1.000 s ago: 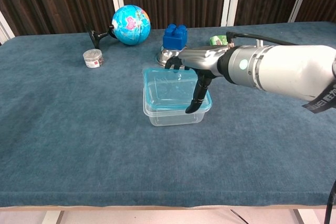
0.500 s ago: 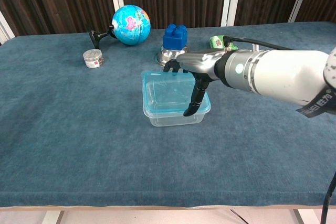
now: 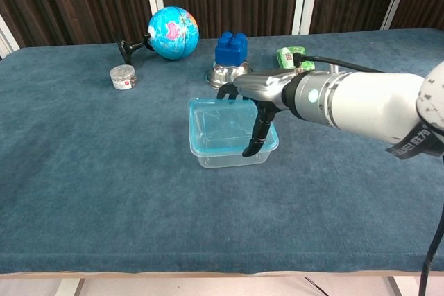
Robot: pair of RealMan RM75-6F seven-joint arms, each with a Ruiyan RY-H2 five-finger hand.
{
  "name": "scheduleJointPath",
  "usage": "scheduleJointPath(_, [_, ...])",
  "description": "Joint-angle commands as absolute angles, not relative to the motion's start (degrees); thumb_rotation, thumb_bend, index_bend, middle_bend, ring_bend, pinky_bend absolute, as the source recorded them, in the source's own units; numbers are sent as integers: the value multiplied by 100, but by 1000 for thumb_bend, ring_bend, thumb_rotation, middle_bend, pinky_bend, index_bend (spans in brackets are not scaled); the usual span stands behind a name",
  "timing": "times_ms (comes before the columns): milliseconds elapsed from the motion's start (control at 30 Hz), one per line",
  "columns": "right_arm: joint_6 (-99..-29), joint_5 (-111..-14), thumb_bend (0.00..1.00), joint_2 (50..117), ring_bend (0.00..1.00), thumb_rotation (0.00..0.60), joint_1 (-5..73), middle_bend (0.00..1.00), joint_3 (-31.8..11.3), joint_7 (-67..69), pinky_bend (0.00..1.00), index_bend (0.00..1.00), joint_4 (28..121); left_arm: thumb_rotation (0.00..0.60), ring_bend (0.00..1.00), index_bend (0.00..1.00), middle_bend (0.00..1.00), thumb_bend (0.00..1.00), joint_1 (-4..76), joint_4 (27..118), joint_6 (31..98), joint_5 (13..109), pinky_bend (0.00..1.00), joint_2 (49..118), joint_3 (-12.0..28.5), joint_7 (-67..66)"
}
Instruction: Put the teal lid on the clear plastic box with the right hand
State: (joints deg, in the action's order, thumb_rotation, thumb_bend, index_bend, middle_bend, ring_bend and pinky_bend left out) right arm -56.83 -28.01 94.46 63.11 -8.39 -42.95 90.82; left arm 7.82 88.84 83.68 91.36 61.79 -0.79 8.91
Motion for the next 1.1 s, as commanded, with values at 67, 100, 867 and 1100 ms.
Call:
scheduleJointPath(67, [-5681, -2773, 44, 9472, 139, 600, 6315, 314, -839, -4319, 30, 698, 9029, 600, 30, 0, 51, 355, 780, 8882, 8371, 9138, 33, 6178, -79, 894])
scheduleJointPath(100, [-5682, -2758, 43, 9488, 139, 600, 6315, 314, -842, -4322, 30, 698, 9007, 600, 31, 0, 51, 355, 780, 8883, 8371, 9140, 33, 6177, -80, 898])
scheduleJointPath(867, [-5730, -2232, 43, 9466, 69, 600, 6458, 219, -859, -4713, 14, 302, 9126, 600, 35, 0, 52, 360, 770, 8863, 8405, 9179, 35, 6143, -92, 1032])
scheduleJointPath(1100, [-5651, -1943, 43, 9407, 19, 600, 6560, 167, -867, -4844, 0, 222, 9167, 600, 37, 0, 51, 363, 768, 8839, 8430, 9217, 34, 6119, -103, 1150])
